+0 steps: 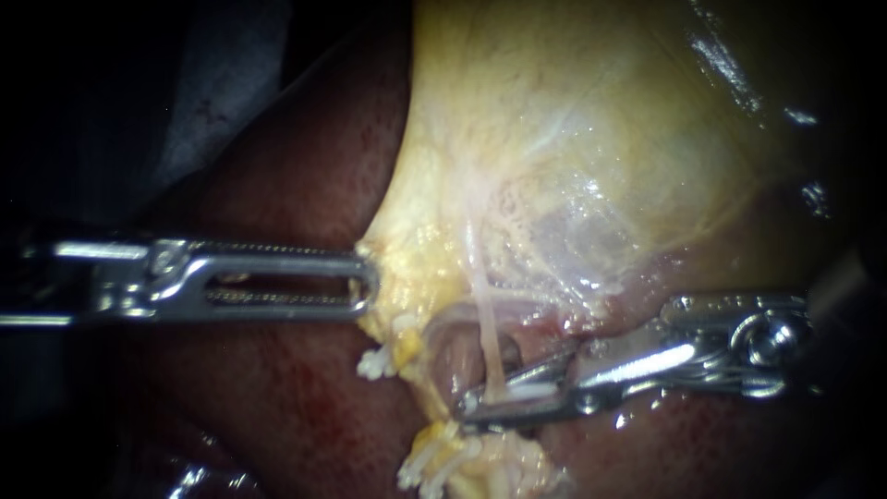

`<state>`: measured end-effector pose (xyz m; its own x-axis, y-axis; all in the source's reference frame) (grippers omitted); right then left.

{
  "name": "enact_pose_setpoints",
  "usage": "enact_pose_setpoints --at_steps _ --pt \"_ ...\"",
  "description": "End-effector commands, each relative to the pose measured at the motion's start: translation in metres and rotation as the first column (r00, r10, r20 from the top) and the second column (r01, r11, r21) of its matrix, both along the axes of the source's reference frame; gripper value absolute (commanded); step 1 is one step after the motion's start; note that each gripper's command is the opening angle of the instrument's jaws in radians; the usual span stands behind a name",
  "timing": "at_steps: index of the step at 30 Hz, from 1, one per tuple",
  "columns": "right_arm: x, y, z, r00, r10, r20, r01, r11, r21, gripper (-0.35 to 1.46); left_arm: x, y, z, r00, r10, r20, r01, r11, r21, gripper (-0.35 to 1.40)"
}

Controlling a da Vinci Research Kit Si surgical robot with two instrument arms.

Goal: Going back first clip right tube

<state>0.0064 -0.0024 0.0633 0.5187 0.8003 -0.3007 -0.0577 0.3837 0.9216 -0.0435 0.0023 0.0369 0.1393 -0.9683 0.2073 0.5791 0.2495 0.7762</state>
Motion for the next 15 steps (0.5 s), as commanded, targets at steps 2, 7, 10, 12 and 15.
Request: enact_pose_setpoints --at_steps 2,7,10,12,15 --pt "0.0 0.0 0.0 1.0 -0.001 0.0 0.001 1.0 0.0 -0.32 0.0 0.0 0.0 1.0 0.0 -0.001 0.0 1.0 0.0 -0.35" --pt "-0.0001 0.0 0.0 1.0 -0.001 -0.001 0.001 1.0 0.0 -0.3 0.0 0.0 0.0 1.0 0.0 -0.001 0.0 1.0 0.0 -0.35" --pt "-0.0002 0.0001 -0.0001 1.0 -0.001 -0.001 0.001 1.0 0.0 -0.3 0.0 -0.0001 0.0 1.0 0.0 -0.001 0.0 1.0 0.0 -0.35" --pt "-0.0002 0.0001 -0.0001 1.0 -0.001 -0.001 0.001 1.0 0.001 -0.27 0.0 -0.0001 0.0 1.0 0.0 -0.001 0.0 1.0 0.0 -0.35" --pt "-0.0003 0.0002 -0.0002 1.0 -0.004 -0.002 0.004 1.0 0.003 0.0 -0.0001 -0.0001 -0.0001 1.0 -0.001 -0.001 0.001 1.0 0.0 -0.35"
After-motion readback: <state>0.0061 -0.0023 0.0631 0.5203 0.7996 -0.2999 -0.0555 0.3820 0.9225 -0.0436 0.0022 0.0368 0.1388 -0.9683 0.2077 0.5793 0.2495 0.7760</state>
